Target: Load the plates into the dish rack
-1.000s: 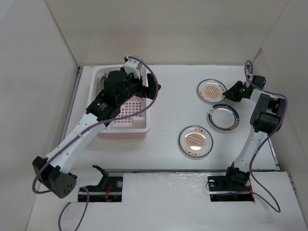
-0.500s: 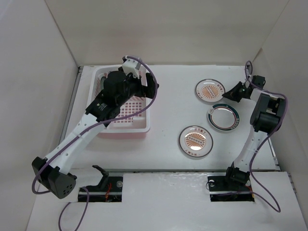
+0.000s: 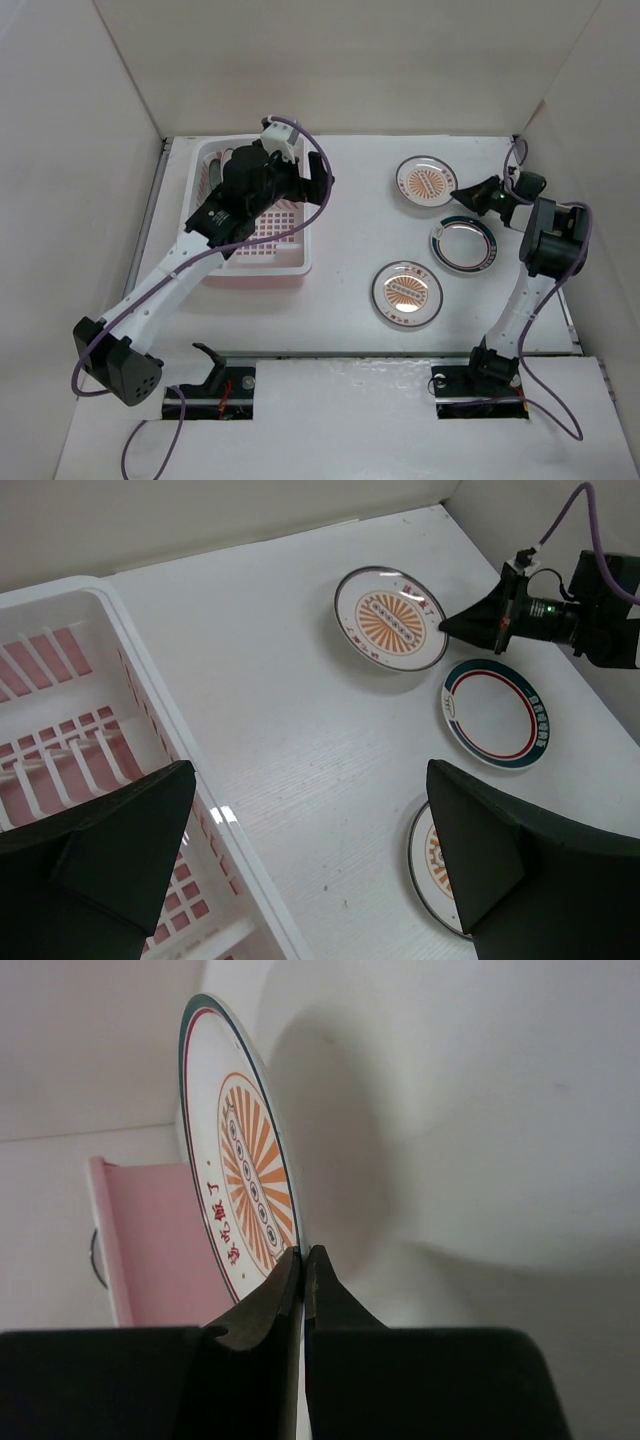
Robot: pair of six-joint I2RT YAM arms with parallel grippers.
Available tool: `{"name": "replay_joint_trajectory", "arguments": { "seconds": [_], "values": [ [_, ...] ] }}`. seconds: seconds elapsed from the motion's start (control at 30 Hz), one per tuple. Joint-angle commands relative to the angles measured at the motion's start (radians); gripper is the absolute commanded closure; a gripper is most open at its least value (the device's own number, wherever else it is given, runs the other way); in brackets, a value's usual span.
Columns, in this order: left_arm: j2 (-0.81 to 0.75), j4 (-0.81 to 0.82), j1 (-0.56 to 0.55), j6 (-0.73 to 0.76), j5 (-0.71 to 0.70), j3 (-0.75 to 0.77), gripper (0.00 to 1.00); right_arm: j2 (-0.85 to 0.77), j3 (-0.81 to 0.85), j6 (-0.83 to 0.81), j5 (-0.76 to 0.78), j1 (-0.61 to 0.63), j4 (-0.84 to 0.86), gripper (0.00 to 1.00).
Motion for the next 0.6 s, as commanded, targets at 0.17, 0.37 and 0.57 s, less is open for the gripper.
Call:
{"name": "replay_joint_trajectory", "arguments": {
  "seconds": [0.17, 0.37, 0.57],
  "values": [
    [0.041, 0.094, -0.003, -0.014, 0.041, 0.038, 0.00, -0.212, 0.055, 0.117, -0.165, 0.143, 0.326, 1.00],
    [0.063, 0.167, 0.010, -0.034, 0.084, 0.018, 0.00, -0.249, 0.092, 0.051, -0.291, 0.300, 0.326, 1.00],
    [0.063, 0.167, 0.030, -0.016, 0.057, -0.002, 0.00, -0.301, 0.092, 0.011, -0.329, 0.407, 0.326, 1.00]
  ]
}}
